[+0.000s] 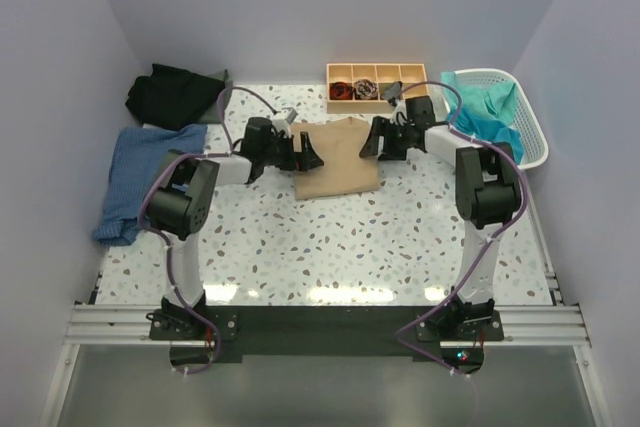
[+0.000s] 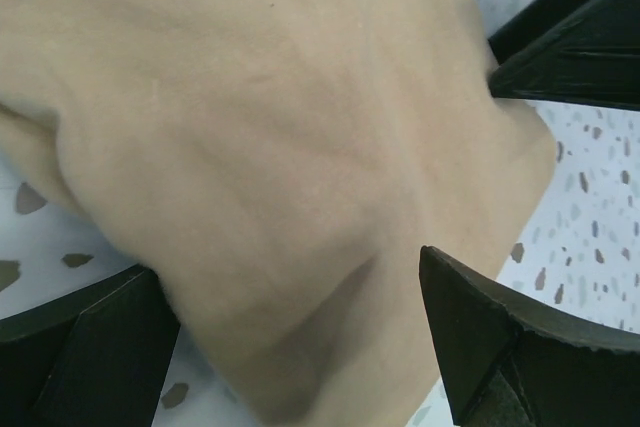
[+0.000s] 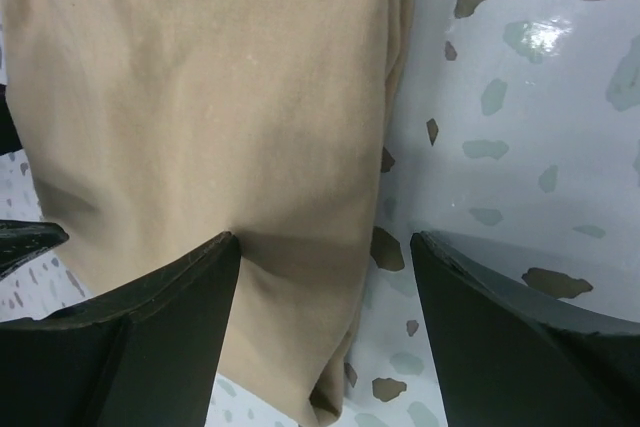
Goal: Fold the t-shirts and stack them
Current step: Neatly place the folded tshirt to the corner
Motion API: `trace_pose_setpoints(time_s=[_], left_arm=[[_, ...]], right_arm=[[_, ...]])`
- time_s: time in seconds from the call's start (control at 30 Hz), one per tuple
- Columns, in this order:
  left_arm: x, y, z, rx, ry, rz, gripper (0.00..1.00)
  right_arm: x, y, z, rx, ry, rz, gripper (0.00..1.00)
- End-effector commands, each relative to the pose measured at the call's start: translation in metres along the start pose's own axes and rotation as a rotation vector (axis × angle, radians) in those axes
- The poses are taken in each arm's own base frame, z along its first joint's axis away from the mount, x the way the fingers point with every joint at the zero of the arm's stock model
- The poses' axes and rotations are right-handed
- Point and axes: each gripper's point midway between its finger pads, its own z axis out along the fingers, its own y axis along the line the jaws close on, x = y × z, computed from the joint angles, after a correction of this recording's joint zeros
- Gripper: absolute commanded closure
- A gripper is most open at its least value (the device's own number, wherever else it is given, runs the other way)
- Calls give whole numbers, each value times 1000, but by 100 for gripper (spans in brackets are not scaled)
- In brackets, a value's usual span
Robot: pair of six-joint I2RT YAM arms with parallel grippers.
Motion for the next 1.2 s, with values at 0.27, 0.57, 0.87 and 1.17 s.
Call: trace_pose_setpoints(time_s=[0.27, 0.57, 0.87, 1.17], left_arm=[[42, -41, 41, 337, 100, -133, 48], [14, -47, 67, 354, 89, -119, 100], [-101, -15, 19, -65, -5, 174, 100], [-200, 7, -54, -333, -77, 387, 100]], right_arm=[[5, 15, 18, -111, 55, 26, 26], [5, 16, 11, -98, 55, 8, 27], [-17, 12, -23, 32, -75, -55, 24], [-15, 12, -23, 28, -80, -47, 22]])
